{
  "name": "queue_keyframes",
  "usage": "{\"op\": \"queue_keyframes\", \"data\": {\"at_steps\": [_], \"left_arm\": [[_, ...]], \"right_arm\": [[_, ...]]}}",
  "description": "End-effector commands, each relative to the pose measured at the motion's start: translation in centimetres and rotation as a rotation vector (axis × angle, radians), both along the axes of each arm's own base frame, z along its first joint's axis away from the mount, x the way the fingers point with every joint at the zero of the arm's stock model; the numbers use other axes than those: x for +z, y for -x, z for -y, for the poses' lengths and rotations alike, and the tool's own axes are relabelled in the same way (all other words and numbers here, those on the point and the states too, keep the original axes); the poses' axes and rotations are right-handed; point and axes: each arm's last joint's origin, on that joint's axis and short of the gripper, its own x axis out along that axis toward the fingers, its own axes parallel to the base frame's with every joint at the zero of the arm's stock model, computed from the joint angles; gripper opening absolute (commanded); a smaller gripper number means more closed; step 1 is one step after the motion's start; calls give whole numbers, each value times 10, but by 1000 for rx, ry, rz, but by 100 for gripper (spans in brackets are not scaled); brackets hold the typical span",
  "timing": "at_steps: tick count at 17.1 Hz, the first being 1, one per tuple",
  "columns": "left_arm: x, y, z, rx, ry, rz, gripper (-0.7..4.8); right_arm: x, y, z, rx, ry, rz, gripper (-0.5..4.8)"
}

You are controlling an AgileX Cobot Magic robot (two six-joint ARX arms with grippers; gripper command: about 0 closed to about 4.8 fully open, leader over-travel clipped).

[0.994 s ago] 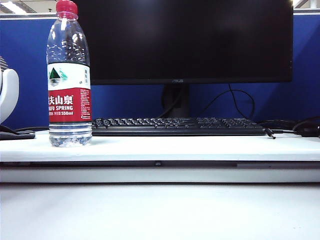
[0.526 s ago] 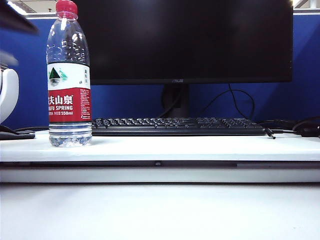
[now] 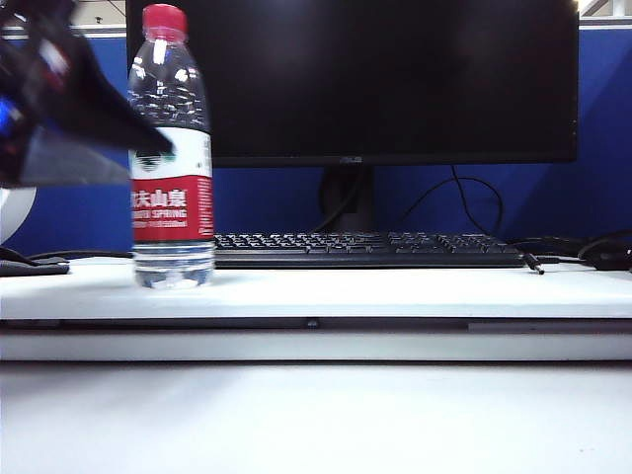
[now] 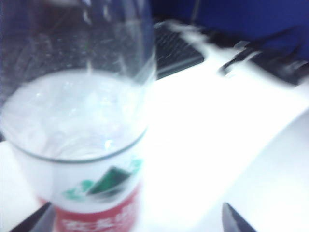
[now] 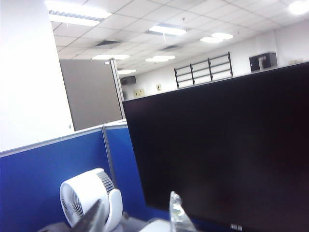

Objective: Unscrew the cap from the plastic bottle on the table.

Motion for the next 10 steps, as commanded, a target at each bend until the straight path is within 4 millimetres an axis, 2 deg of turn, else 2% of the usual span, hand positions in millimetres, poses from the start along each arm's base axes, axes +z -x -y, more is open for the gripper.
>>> {"op": "queue_keyframes", "data": {"at_steps": [1, 6, 10], "left_arm": [[-5, -13, 10, 46, 6, 74, 479], [-19, -36, 18, 69, 187, 69, 479], [-30, -43, 23, 61, 218, 87, 479]], "right_arm": [[-4, -2, 0, 3, 2, -58, 181], [-8, -3, 0, 2, 3, -94, 181], [-15, -10, 0, 3, 5, -182, 181]]}}
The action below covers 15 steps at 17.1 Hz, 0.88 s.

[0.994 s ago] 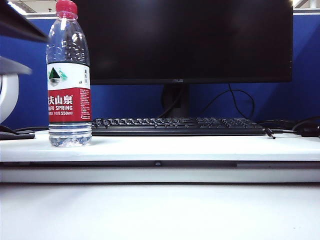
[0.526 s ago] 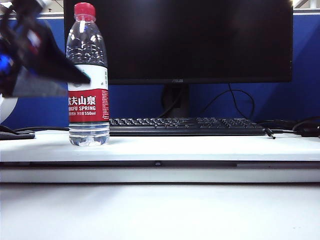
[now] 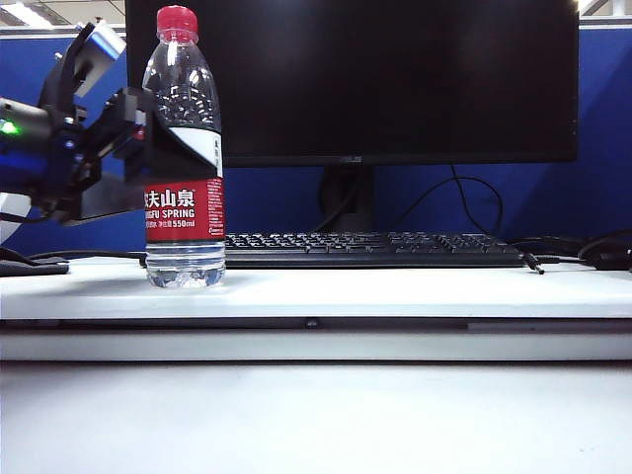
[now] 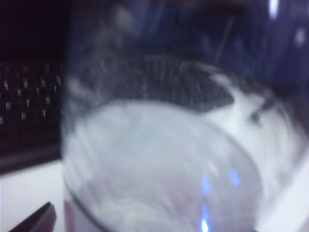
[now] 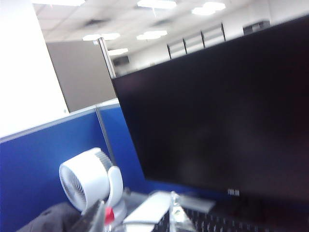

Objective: Unscrew the cap from the plastic bottle on the table.

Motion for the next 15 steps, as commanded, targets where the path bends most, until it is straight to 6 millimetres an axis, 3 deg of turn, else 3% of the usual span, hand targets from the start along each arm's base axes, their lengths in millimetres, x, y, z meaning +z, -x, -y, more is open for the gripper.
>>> {"op": "queue_keyframes", "data": {"at_steps": [1, 3, 5, 7, 10, 11, 13, 15], "left_arm": [[-3, -4, 5, -18, 27, 42, 479], [-9, -6, 6, -18, 25, 33, 479], [-9, -6, 6, -18, 22, 41, 425], [-6, -6, 6, -19, 31, 73, 425], [-2, -6, 6, -19, 44, 112, 424], [-1, -6, 6, -19, 47, 123, 422], [-1, -6, 6, -19, 44, 126, 333], [-1, -6, 6, -20, 14, 156, 326]], "right_arm": [[-7, -8, 0, 3, 3, -85, 181], [-11, -21, -2, 48, 15, -152, 181], [-14, -33, -4, 127, 33, -199, 180], [-19, -50, -10, 284, 59, -263, 180], [-30, -79, -40, 479, 99, -357, 181], [-37, -90, -62, 531, 136, -374, 181], [-45, -102, -92, 564, 192, -358, 181], [-56, -113, -125, 487, 245, -343, 181]]}}
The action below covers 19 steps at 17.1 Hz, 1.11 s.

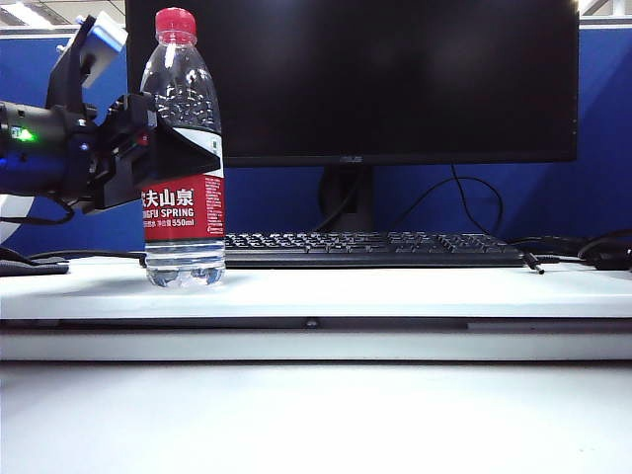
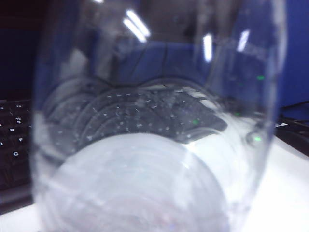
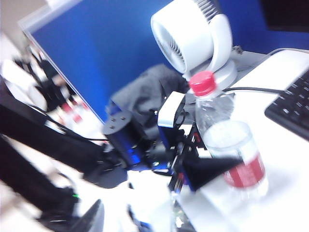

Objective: Unscrew the cap from the plastic bottle on the table.

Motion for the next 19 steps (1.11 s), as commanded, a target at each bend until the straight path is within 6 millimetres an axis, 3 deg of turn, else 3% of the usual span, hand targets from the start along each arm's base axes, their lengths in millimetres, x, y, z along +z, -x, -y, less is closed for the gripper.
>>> {"op": "queue_keyframes", "data": {"at_steps": [1, 4, 8, 12, 17, 19], "left_arm": [[3, 0, 0, -3, -38, 65, 326], [2, 0, 0, -6, -57, 84, 327], [2, 0, 0, -5, -62, 89, 327], [2, 0, 1, -26, -62, 89, 327], [2, 0, 1, -28, -55, 82, 326], [2, 0, 1, -28, -51, 78, 326]], "right_arm": [[-7, -11, -27, -131, 52, 92, 181], [-22, -26, -54, -174, 123, 155, 230], [-33, -38, -83, -349, 146, 256, 236], [-31, -37, -110, -359, 85, 458, 382], [-36, -38, -146, -418, 136, 504, 384], [-35, -37, -161, -536, 159, 484, 384]]}}
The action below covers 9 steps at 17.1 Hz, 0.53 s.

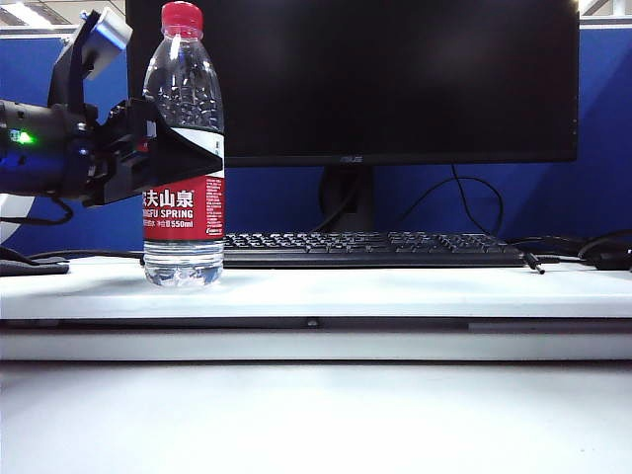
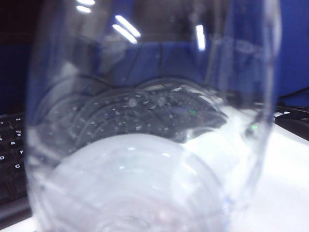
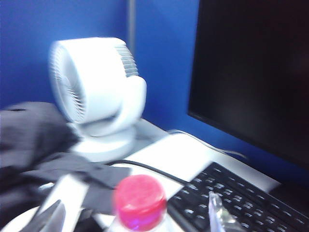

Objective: Unscrew the cap from the plastic bottle on the table.

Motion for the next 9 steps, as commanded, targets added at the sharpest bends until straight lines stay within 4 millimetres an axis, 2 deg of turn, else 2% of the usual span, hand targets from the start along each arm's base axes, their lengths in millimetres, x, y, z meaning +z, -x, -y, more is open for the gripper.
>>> {"op": "queue_keyframes", "data": {"at_steps": [1, 2, 7, 9], "left_arm": [[2, 0, 1, -9, 7, 12, 326], [2, 0, 1, -8, 7, 13, 326], [2, 3, 7, -36, 7, 13, 326], [2, 5, 13, -58, 5, 15, 326]], "right_arm": [[8, 4, -13, -143, -38, 7, 381], [9, 8, -22, -167, -61, -10, 355], [-6, 5, -36, -169, -54, -87, 355], [-9, 4, -38, -169, -46, -91, 286]]}}
